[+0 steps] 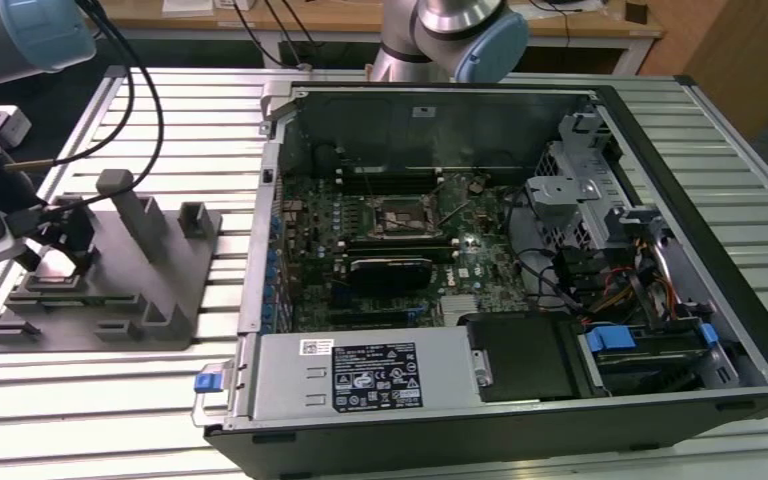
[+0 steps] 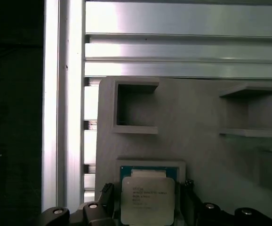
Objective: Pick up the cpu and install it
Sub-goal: 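Pick up the cpu and move it towards the insertion slot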
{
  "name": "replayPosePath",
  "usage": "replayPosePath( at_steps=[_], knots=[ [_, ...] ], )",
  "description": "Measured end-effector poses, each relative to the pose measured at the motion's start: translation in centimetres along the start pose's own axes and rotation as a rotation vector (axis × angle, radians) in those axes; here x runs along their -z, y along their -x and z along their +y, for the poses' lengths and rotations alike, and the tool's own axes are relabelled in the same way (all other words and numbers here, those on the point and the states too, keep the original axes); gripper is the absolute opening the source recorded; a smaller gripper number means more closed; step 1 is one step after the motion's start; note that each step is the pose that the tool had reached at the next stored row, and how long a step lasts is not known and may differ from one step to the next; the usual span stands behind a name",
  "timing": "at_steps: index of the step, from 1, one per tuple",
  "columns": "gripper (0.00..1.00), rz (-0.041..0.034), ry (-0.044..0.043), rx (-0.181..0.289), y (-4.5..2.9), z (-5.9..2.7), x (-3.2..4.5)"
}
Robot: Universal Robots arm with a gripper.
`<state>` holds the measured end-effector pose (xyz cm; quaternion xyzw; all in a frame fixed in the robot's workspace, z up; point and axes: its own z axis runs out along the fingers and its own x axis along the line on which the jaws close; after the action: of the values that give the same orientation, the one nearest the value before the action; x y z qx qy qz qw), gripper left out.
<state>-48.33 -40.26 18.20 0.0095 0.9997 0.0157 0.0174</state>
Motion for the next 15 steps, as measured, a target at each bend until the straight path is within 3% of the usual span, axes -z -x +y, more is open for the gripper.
replayPosePath(
  at_steps=[7,15],
  knots=[
    [0.66,-0.0013,-0.0016,-0.046,0.01,-0.01,-0.13],
    [0.66,-0.0013,-0.0016,-0.048,0.02,-0.02,-0.28]
  ],
)
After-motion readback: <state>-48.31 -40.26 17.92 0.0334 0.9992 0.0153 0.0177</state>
